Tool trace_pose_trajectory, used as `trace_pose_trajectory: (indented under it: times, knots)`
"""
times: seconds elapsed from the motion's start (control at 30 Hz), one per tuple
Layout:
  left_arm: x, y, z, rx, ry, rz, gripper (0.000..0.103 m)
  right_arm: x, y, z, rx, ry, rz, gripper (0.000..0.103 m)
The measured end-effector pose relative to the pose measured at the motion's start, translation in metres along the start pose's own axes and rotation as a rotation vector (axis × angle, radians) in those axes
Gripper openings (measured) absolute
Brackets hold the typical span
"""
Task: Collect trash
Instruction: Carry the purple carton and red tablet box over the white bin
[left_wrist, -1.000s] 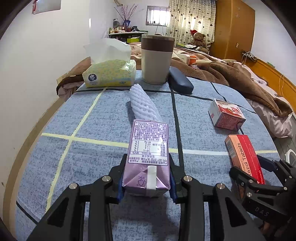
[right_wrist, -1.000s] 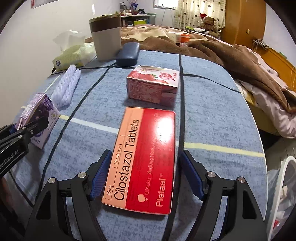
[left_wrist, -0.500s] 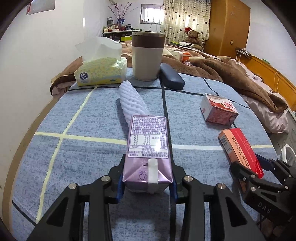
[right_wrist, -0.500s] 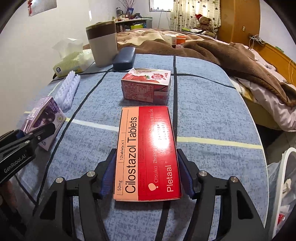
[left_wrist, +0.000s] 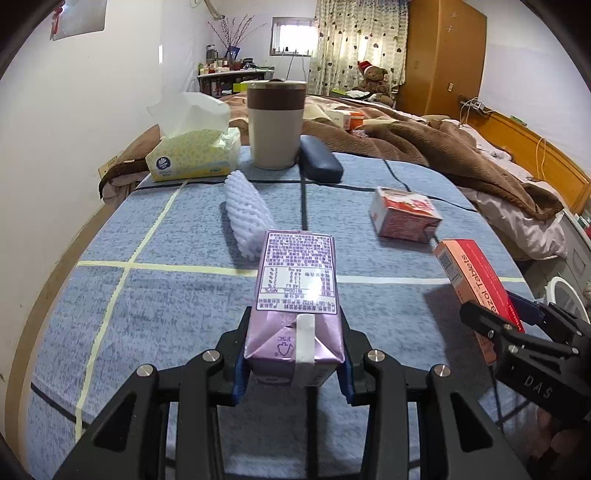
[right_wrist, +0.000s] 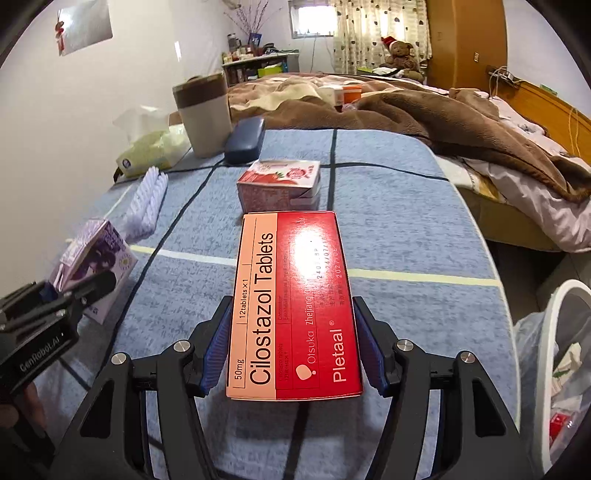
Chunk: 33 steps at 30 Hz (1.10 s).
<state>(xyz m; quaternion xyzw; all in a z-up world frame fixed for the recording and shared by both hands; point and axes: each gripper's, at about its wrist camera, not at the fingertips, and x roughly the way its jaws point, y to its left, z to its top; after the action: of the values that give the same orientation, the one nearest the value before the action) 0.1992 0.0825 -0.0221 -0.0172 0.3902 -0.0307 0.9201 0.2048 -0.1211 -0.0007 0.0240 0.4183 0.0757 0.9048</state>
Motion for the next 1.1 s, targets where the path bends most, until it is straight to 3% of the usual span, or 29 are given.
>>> trace_pose_trajectory:
  times: [0.77,1.1]
  knots:
    - [-0.067,-0.091,-0.005,0.114,-0.111,-0.139,0.040,-0.086,-0.074,-0.020,0.107,-0.144,-0.091,0.063]
    - [-0.088,-0.151,-0.004,0.194,-0.155,-0.252,0.040,-0.118,-0.117,-0.032,0.169,-0.192,-0.178,0.063]
